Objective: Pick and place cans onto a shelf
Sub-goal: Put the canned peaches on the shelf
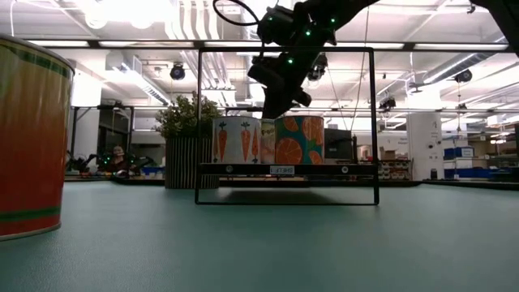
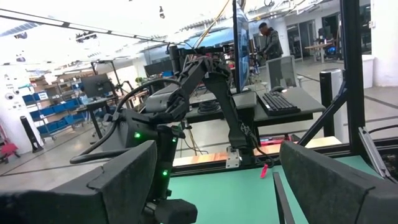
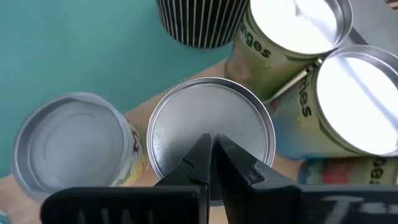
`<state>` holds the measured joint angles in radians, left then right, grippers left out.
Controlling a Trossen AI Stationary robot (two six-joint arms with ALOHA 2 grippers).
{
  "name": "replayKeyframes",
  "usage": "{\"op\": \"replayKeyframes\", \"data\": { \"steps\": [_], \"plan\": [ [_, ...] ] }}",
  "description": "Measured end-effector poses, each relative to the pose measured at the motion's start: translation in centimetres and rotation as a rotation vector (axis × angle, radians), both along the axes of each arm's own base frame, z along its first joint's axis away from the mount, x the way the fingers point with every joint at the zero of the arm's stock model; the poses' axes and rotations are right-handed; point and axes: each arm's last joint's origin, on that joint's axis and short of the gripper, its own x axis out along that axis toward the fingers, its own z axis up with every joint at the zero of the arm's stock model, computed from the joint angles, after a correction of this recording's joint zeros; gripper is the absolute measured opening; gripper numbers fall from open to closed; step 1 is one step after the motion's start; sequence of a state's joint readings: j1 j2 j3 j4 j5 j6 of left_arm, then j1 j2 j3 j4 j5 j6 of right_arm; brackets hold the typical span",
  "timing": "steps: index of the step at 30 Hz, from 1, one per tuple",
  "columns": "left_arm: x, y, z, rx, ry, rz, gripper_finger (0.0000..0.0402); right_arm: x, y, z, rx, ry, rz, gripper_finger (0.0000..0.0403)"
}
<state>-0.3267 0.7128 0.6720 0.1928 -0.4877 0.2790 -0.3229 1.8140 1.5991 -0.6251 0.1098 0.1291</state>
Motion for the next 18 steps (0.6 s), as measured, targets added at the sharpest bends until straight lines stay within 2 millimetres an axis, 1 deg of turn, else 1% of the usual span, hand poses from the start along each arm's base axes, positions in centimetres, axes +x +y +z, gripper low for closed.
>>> {"op": "replayKeyframes", "data": {
  "steps": [4, 18],
  "plan": [
    [0.0, 0.0, 0.01, 0.0, -0.001, 0.0, 0.0322, 0.49, -0.15, -0.45, -0.007, -0.011, 0.009, 0.0012],
    [0.0, 0.0, 0.01, 0.0, -0.001, 0.0, 0.0322, 1.02, -0.32, -0.28, -0.033, -0.067, 0.026, 0.0012]
  ]
}}
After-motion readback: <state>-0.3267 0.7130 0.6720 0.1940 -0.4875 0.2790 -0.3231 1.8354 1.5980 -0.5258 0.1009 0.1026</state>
